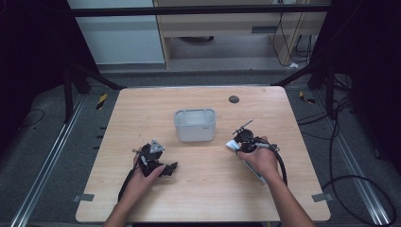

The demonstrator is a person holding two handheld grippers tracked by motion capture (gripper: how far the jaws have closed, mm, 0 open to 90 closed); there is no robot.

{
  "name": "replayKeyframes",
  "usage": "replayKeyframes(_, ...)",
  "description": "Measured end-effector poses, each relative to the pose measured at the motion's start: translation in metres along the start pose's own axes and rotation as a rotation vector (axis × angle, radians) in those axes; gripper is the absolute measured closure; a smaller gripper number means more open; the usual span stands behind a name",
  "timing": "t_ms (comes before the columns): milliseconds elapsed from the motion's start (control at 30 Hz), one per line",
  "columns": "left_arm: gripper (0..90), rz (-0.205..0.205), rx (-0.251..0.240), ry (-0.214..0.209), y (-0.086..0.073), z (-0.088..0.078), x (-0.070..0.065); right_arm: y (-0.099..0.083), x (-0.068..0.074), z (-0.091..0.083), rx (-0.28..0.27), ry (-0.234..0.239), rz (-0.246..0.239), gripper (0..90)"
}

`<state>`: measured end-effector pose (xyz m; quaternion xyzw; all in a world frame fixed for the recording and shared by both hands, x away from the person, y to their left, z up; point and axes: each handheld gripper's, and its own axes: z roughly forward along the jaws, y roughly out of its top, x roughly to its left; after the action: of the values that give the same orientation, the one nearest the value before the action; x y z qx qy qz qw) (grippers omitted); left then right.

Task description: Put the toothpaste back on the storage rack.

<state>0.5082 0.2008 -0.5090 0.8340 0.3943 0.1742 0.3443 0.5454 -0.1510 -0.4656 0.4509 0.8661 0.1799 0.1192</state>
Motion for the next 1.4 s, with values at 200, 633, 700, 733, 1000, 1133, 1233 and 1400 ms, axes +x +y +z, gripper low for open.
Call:
replayKeyframes(200, 0.0, 0.001, 0.0, 0.0, 0.0, 0.0, 0.0, -0.002, -0.005, -0.006, -0.026, 0.032, 0.039, 78.1)
replayKeyframes(633, 0.0, 0.002, 0.001, 0.0, 0.0, 0.0, 0.0, 0.006, -0.009, -0.032, -0.074, 0.03, 0.027, 79.8)
replayKeyframes(700, 0.0, 0.001, 0.001, 0.0, 0.0, 0.0, 0.0, 0.007, -0.01, -0.036, -0.08, 0.032, 0.035, 79.8)
replayKeyframes(733, 0.0, 0.002, 0.001, 0.0, 0.0, 0.0, 0.0, 0.008, -0.011, -0.037, -0.083, 0.031, 0.034, 79.9)
replayKeyframes(1000, 0.0, 0.001, 0.002, 0.0, 0.0, 0.0, 0.0, 0.014, -0.017, -0.054, -0.111, 0.012, 0.035, 80.2)
replayKeyframes(1133, 0.0, 0.001, 0.001, 0.0, 0.0, 0.0, 0.0, 0.018, -0.02, -0.063, -0.126, 0.001, 0.025, 80.2)
replayKeyframes(1233, 0.0, 0.001, 0.001, 0.0, 0.0, 0.0, 0.0, 0.02, -0.021, -0.068, -0.143, -0.007, 0.031, 80.3)
replayKeyframes(1400, 0.0, 0.001, 0.001, 0.0, 0.0, 0.0, 0.0, 0.023, -0.024, -0.076, -0.171, -0.024, 0.027, 80.5)
